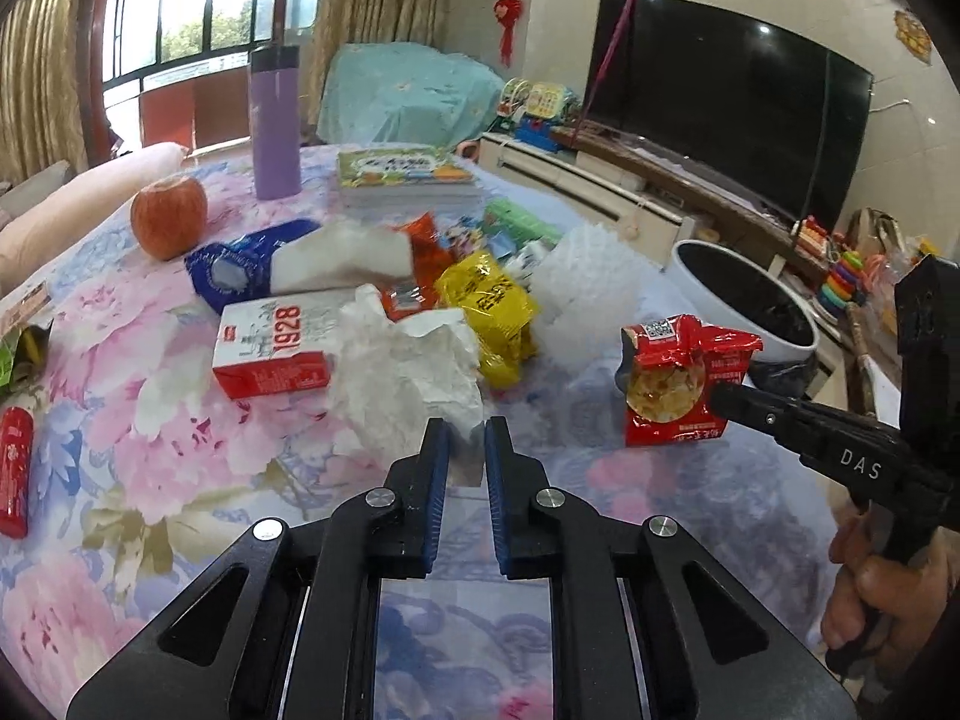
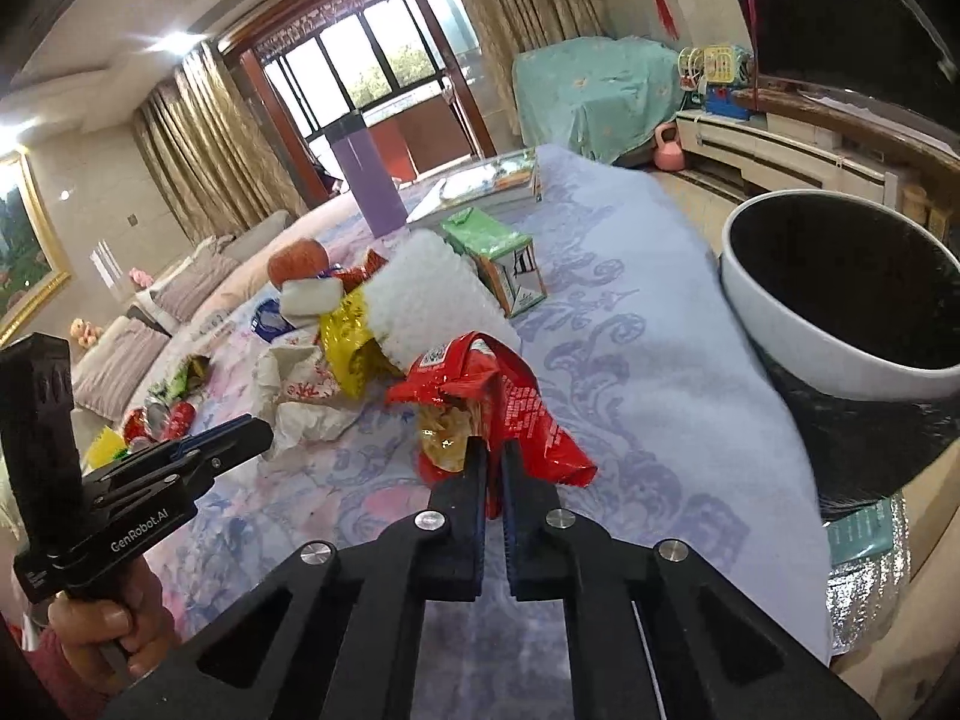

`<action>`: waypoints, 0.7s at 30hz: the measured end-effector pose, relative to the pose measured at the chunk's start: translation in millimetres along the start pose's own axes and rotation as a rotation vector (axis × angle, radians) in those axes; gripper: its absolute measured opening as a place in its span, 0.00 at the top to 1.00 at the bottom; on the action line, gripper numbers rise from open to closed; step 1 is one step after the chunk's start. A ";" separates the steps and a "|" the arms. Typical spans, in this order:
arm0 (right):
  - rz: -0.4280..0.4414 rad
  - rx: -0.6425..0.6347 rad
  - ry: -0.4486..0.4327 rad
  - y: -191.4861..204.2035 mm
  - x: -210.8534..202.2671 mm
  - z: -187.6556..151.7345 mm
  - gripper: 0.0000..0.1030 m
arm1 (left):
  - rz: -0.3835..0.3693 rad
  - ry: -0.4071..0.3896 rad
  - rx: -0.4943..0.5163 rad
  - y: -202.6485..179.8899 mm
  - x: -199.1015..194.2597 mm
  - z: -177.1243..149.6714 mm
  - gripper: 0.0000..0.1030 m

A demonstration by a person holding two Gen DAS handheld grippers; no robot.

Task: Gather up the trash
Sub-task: 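Grasp the red snack bag with the right gripper, then carry the red snack bag over the white bin and open the right gripper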

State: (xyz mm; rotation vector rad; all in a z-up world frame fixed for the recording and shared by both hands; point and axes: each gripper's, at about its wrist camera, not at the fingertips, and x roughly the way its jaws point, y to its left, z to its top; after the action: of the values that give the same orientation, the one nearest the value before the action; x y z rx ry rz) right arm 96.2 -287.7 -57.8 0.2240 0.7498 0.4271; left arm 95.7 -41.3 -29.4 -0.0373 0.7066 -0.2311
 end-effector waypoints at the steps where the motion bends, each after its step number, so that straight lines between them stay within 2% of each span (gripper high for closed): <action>1: 0.000 0.001 -0.006 0.5 -2.4 0.7 0.97 | -0.007 0.000 0.002 -1.0 -1.2 1.2 0.89; 12: 0.004 0.042 -0.070 -16.1 -40.9 -1.6 0.97 | -0.085 -0.047 0.052 -38.5 -22.3 11.1 0.90; 21: -0.035 0.091 -0.145 -42.2 -66.2 -1.0 0.97 | -0.129 -0.086 0.096 -68.6 -29.6 27.0 0.90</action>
State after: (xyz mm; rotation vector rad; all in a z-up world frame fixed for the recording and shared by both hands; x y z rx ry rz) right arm 64.8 -355.1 -32.7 0.3229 0.6306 0.3398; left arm 77.8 -102.8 17.8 -0.0010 0.6069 -0.3843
